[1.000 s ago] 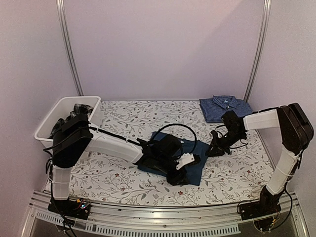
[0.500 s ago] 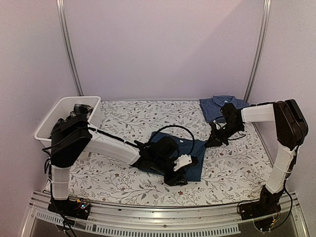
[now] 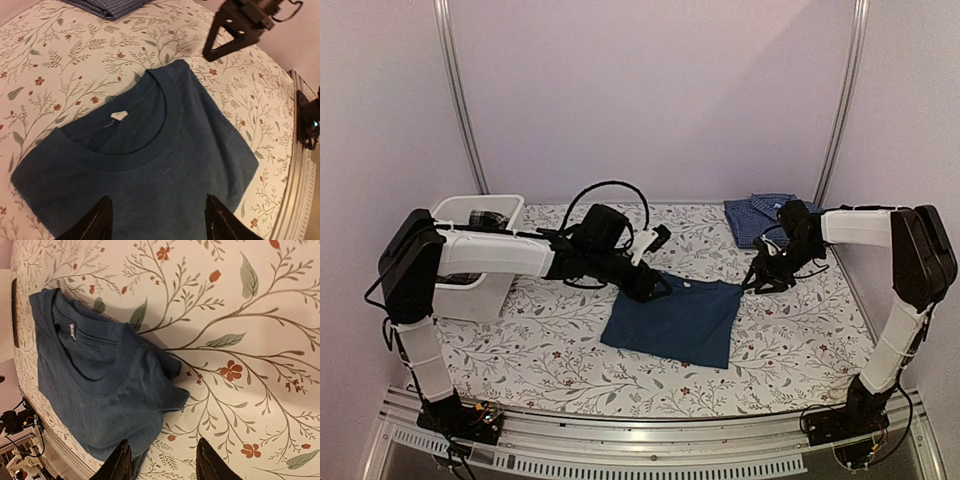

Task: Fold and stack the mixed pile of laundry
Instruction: Adjust the square-folded T-shirt at the center of the board, then pick up the square-folded T-shirt from the center of the board.

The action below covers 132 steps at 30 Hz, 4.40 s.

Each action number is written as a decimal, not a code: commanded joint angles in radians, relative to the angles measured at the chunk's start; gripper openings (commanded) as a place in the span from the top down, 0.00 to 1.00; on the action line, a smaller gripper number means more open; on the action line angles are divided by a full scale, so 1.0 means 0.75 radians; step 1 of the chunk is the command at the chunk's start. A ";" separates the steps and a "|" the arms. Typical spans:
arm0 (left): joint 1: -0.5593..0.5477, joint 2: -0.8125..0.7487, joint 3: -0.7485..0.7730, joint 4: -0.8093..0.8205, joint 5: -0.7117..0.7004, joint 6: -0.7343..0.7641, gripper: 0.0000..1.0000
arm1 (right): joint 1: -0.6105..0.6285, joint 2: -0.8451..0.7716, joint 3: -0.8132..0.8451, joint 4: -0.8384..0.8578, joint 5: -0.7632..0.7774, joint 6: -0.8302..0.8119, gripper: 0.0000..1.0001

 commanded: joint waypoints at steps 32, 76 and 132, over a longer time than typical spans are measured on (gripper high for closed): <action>0.511 0.271 0.048 0.084 0.104 -0.429 0.48 | 0.167 -0.062 -0.061 0.166 -0.117 -0.032 0.45; 0.579 0.260 -0.056 0.473 0.273 -0.560 1.00 | -0.028 0.294 0.336 0.286 -0.277 -0.149 1.00; -0.314 0.574 0.422 0.016 -0.141 0.595 0.61 | -0.085 -0.436 -0.665 0.612 -0.415 0.530 0.33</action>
